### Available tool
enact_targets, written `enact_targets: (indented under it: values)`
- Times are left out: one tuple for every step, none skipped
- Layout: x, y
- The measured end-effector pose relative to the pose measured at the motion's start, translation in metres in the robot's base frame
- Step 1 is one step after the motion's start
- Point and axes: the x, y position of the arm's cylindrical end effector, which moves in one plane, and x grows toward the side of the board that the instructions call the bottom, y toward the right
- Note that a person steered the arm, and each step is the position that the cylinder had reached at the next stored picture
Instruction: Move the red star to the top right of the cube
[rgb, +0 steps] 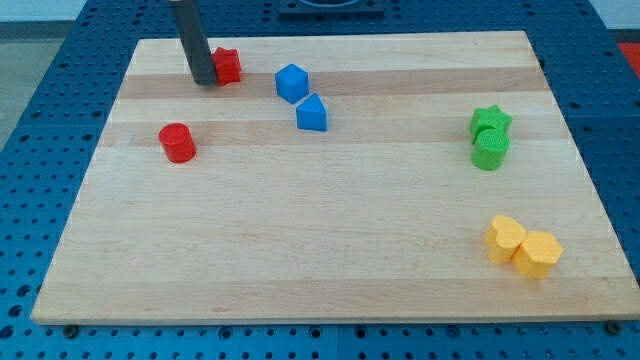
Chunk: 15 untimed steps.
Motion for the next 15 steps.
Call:
enact_targets:
  values:
    - [0.0, 0.0]
    - [-0.001, 0.001]
    - [-0.002, 0.016]
    - [-0.002, 0.02]
    - [-0.002, 0.02]
    - [-0.011, 0.02]
    - [-0.022, 0.02]
    - [-0.029, 0.02]
    - [-0.046, 0.02]
    - [-0.061, 0.02]
    - [-0.079, 0.02]
    - [-0.08, 0.02]
    - [-0.08, 0.022]
    - [-0.079, 0.042]
    - [-0.079, 0.064]
